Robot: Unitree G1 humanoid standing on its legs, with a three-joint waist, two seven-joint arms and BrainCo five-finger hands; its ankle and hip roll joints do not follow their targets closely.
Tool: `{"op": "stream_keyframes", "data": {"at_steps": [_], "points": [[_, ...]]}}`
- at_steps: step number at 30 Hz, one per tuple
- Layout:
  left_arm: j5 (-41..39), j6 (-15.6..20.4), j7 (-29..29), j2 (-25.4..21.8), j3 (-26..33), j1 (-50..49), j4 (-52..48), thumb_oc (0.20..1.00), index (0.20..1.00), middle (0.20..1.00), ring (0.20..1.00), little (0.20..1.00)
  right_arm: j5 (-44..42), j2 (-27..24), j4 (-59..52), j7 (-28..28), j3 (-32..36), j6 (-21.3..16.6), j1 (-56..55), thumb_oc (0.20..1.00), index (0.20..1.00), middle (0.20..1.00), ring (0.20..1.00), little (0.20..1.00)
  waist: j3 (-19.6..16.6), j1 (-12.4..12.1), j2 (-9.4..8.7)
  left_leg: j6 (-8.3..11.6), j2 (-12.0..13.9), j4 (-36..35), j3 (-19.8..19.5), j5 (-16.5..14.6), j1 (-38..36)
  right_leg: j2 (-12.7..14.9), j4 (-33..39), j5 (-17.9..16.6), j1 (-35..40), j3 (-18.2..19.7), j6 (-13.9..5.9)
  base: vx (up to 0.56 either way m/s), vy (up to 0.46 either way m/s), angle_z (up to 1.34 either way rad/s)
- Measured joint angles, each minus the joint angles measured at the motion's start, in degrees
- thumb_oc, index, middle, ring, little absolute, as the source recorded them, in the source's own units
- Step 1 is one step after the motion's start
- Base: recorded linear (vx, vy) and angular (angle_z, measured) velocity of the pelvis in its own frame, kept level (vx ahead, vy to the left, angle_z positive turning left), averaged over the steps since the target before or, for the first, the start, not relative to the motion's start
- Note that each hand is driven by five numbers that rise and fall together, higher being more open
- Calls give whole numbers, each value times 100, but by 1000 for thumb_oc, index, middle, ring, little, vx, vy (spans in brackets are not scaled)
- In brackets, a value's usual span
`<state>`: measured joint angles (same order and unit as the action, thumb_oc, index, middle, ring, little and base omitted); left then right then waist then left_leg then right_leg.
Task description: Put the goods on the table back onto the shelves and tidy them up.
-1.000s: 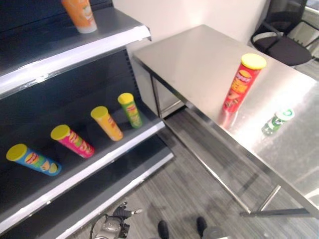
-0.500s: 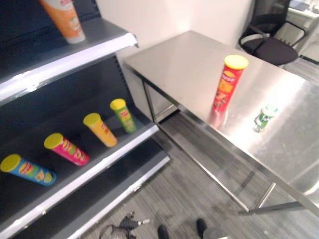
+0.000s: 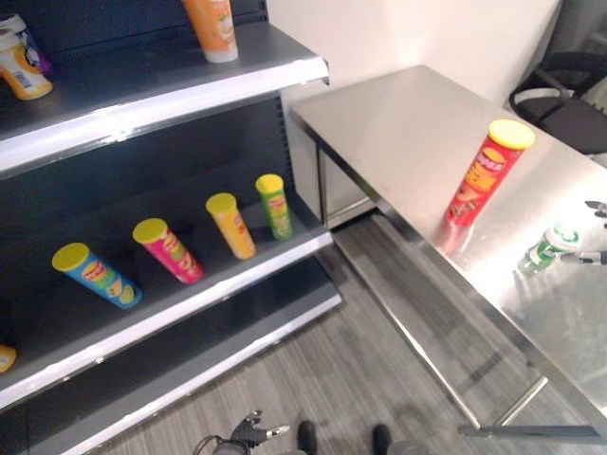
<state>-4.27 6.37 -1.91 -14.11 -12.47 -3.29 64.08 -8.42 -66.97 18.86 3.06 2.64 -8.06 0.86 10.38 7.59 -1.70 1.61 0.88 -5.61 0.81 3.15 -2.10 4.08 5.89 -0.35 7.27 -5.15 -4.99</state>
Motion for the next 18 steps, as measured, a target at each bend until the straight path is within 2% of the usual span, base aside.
{"op": "stream_keyframes", "data": {"at_steps": [8,14,18], "points": [[2,1,-16,14,-4,-35,-14,1000,1000,1000,1000,1000,689,72,288,-303,150,51,-55,1000,1000,1000,1000,1000,52,23,114,-28,-2,1,-28,21,0,-2,0,9,13,-46,7,2,-7,2],[4,-1,-65,21,-7,-29,-15,1000,1000,1000,1000,1000,1279,440,655,-831,147,170,302,1000,1000,1000,1000,1000,51,18,119,-28,-1,0,-38,20,-3,-4,2,12,20,-55,8,0,0,0],[4,-7,-175,34,-12,-35,-15,1000,1000,1000,1000,1000,1312,743,854,-1098,136,269,636,1000,1000,1000,1000,1000,56,2,134,-26,1,1,-50,23,-1,-11,3,15,22,-62,6,0,0,0]]}}
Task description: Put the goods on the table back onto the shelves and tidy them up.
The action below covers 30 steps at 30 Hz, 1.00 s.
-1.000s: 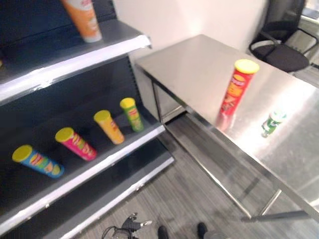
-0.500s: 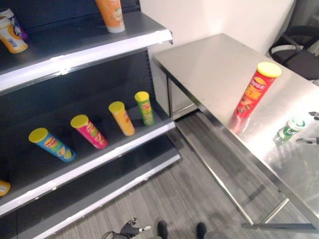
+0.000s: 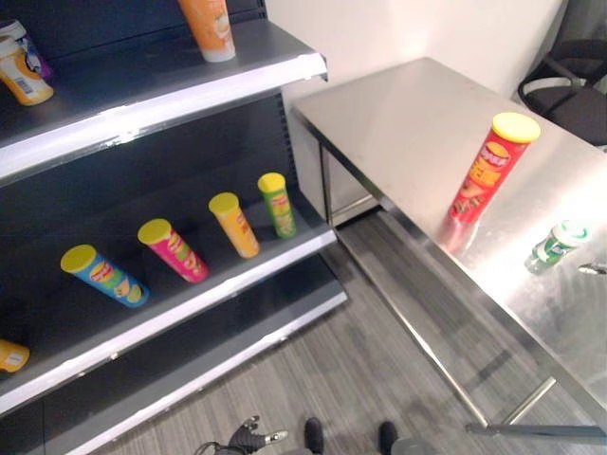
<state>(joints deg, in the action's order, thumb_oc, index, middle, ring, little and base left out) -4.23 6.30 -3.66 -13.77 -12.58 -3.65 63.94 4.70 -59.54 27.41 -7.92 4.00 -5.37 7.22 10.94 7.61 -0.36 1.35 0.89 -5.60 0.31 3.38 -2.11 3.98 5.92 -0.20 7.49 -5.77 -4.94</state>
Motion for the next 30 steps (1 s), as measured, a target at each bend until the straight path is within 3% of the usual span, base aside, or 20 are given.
{"op": "stream_keyframes", "data": {"at_steps": [9,30], "points": [[-4,-20,-31,2,-1,0,3,1000,1000,1000,1000,1000,-318,382,538,-75,-355,11,518,1000,1000,1000,1000,1000,34,-56,24,12,0,1,-69,10,10,-9,0,14,18,-64,4,14,-29,4],[-10,-24,-36,0,1,-18,-3,1000,1000,1000,1000,1000,-364,510,730,-68,-685,61,744,1000,1000,1000,1000,1000,39,-206,47,12,1,2,-115,16,0,-13,0,27,50,-117,19,1,-1,0]]}}
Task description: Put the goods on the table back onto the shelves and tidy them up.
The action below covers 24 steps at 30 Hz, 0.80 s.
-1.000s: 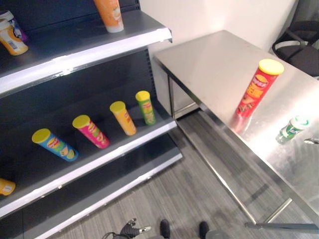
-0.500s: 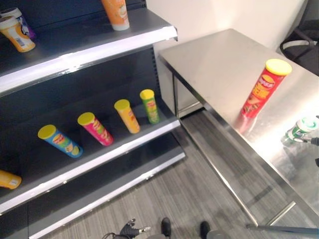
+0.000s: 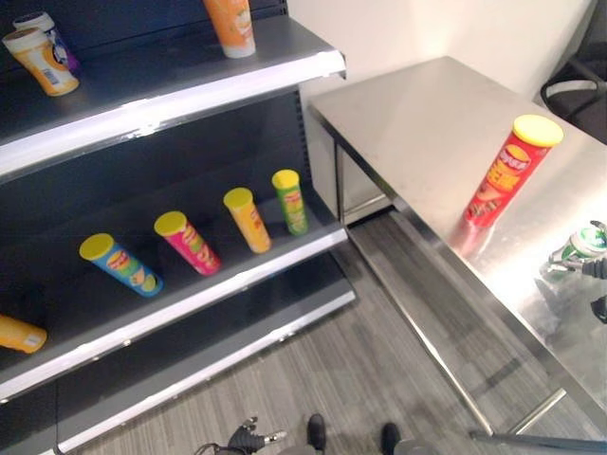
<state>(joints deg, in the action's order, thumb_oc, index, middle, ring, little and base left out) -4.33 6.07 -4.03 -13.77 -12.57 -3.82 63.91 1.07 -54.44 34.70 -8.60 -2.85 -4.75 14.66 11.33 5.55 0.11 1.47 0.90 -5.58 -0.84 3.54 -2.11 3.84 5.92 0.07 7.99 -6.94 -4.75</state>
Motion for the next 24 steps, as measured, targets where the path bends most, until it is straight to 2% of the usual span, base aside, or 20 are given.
{"op": "stream_keyframes", "data": {"at_steps": [3,5,6,7,18,22,24], "points": [[0,0,-1,0,0,-1,0,1000,1000,1000,1000,1000,0,2,0,-1,-30,50,28,1000,1000,1000,1000,1000,0,-11,0,0,0,1,-4,0,1,-1,0,1,1,-6,1,0,0,0],[0,0,-4,0,0,1,0,1000,1000,1000,1000,1000,1,4,0,-5,-44,58,28,420,420,420,420,420,0,-22,0,0,0,1,-7,0,-1,-1,0,2,3,-10,2,0,0,0],[0,0,-8,0,0,0,0,1000,1000,1000,1000,1000,2,4,0,-24,-44,59,41,244,244,244,244,244,0,-32,0,0,0,3,-9,1,-3,-1,0,2,7,-12,3,0,0,0],[0,0,-9,0,0,1,0,1000,1000,1000,1000,1000,2,4,0,-36,-44,59,46,200,200,200,200,200,0,-39,0,0,0,3,-11,2,-5,-1,0,2,10,-16,3,0,0,0],[0,-2,-22,0,3,-14,-11,1000,1000,1000,1000,1000,16,30,-207,-91,29,65,-47,200,200,200,200,200,1,-101,-5,1,0,1,-29,10,-6,-2,0,4,19,-36,6,0,0,0],[0,-4,-28,2,47,-23,-19,1000,1000,1000,1000,1000,18,44,-917,-128,378,57,-480,200,200,200,200,200,1,-89,-5,1,0,2,-29,10,-10,-3,0,6,22,-37,8,-4,-15,0],[4,-11,-58,4,243,-51,-60,1000,1000,1000,1000,1000,12,124,-1856,-210,940,-14,-899,200,200,200,200,200,3,-17,-8,7,10,14,-30,14,-19,-13,0,8,33,-33,9,-11,-64,1]]}}
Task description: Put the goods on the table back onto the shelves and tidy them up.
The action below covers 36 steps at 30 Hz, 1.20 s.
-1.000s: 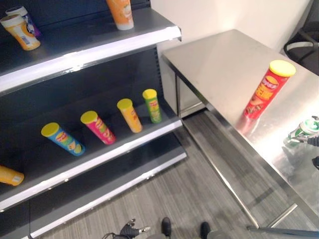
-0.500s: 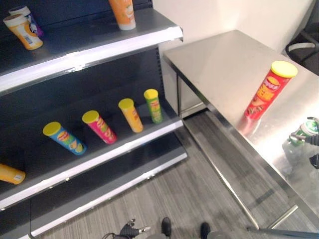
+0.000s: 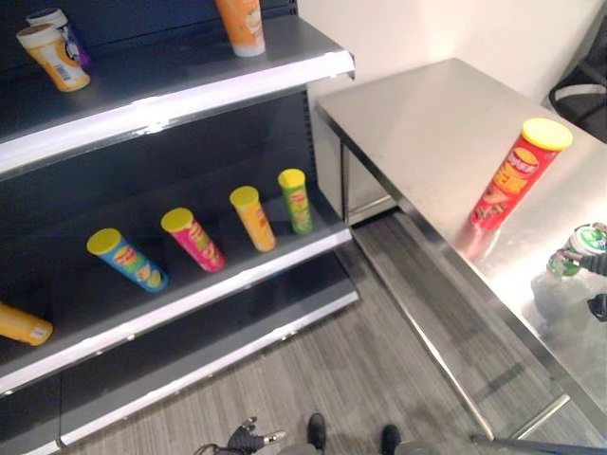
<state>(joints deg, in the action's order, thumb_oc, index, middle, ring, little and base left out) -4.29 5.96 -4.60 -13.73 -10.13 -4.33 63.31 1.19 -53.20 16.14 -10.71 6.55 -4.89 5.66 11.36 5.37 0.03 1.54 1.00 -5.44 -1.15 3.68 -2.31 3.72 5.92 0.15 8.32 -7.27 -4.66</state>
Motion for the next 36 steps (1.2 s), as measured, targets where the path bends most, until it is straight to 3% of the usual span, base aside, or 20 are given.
{"op": "stream_keyframes", "data": {"at_steps": [3,8,15,17,18,19,20,21,23,25,26,27,28,29,30,33,36], "points": [[3,1,-6,4,56,-19,-36,1000,1000,1000,1000,1000,-176,197,-754,-123,452,-234,-74,200,200,200,200,200,3,76,-6,13,11,-16,-15,7,-21,-17,0,1,34,-8,4,-1,-71,1],[4,1,14,4,57,-44,-158,1000,1000,1000,1000,1000,-657,525,-1306,-8,615,-484,-78,200,200,200,200,200,5,55,-8,76,41,-15,-134,36,28,-78,-2,15,67,-104,36,-20,-91,12],[-1,16,80,12,90,-86,-227,1000,1000,1000,1000,1000,-856,527,-1643,156,647,-656,-44,200,200,200,200,200,21,-174,12,214,48,121,-510,154,243,-237,-26,86,102,-501,171,-46,-62,32],[-1,15,95,28,88,-61,-288,1000,1000,1000,1000,1000,-860,518,-1667,153,670,-683,44,200,200,200,200,200,74,-215,47,413,42,191,-730,330,420,-254,-32,103,81,-812,214,-90,46,83],[-10,15,101,31,87,18,-302,1000,1000,1000,1000,1000,-858,509,-1669,126,680,-686,95,200,200,200,200,200,160,-253,-8,580,-3,329,-693,452,605,-125,-21,80,83,-1001,287,-32,73,86],[-28,8,111,29,93,156,-296,1000,1000,1000,1000,1000,-851,487,-1687,128,683,-689,113,200,200,200,200,200,313,-303,-151,768,-31,666,-215,378,824,37,-22,44,77,-1242,349,-5,132,83],[-116,5,111,23,99,170,-293,1000,1000,1000,1000,1000,-844,488,-1714,136,664,-689,117,200,200,200,200,200,359,-374,-173,781,128,840,133,290,937,81,-30,87,98,-1297,414,16,194,75],[-197,5,103,11,101,162,-288,1000,1000,1000,1000,1000,-838,500,-1718,130,664,-687,167,200,200,200,200,200,386,-454,-146,841,529,919,343,249,1040,96,-31,111,107,-1399,419,41,190,59],[-213,3,109,-4,115,176,-282,1000,1000,1000,1000,1000,-831,512,-1731,128,664,-680,244,200,200,200,200,200,441,-430,-161,889,1026,757,399,247,1065,100,-31,60,113,-1530,330,83,185,40],[-183,-21,106,10,123,170,-275,1000,1000,1000,1000,1000,-787,512,-1737,127,717,-669,238,200,200,200,200,200,433,-398,-71,884,1226,230,463,251,800,124,-31,39,180,-1600,201,122,286,13],[-171,-27,109,31,94,184,-277,1000,1000,1000,1000,1000,-775,512,-1743,122,810,-656,226,200,200,200,200,200,431,-390,-18,855,1172,59,574,273,585,212,-31,25,245,-1619,69,150,367,10],[-167,-25,106,86,95,149,-288,1000,1000,1000,1000,1000,-763,405,-1750,93,902,-596,184,200,200,200,200,200,312,-239,228,688,988,63,562,348,338,225,-33,37,318,-1628,-202,163,432,22],[-162,-7,87,-49,87,291,-300,1000,1000,1000,1000,1000,-646,538,-1783,81,937,-548,35,200,200,200,200,200,305,-225,-30,473,568,18,595,273,223,691,-140,70,356,-1542,-368,201,599,29],[-157,-18,87,-56,89,422,-248,1000,1000,1000,1000,1000,-565,538,-1809,96,907,-520,37,200,200,200,200,200,321,-249,-172,272,243,191,676,89,239,981,-296,44,356,-1527,-401,146,505,23],[-145,-28,90,-28,88,491,-149,1000,1000,1000,1000,1000,-552,537,-1856,102,850,-496,88,200,200,200,200,200,320,-251,-195,103,43,337,685,-46,217,1218,-564,41,312,-1450,-399,142,509,13],[-110,-22,67,-156,103,442,-72,1000,1000,1000,1000,1000,-417,459,-2136,124,648,-508,126,200,200,200,200,200,127,-248,-179,-269,-314,383,712,-166,98,1843,-1781,138,-173,-1101,-386,80,277,10],[-102,-34,48,-442,111,429,-64,1000,1000,1000,1000,1000,-331,426,-2213,135,636,-508,175,200,200,200,200,200,86,-322,-303,-471,-496,444,676,-249,117,1964,-2422,230,-538,-850,-453,69,188,14]]}}
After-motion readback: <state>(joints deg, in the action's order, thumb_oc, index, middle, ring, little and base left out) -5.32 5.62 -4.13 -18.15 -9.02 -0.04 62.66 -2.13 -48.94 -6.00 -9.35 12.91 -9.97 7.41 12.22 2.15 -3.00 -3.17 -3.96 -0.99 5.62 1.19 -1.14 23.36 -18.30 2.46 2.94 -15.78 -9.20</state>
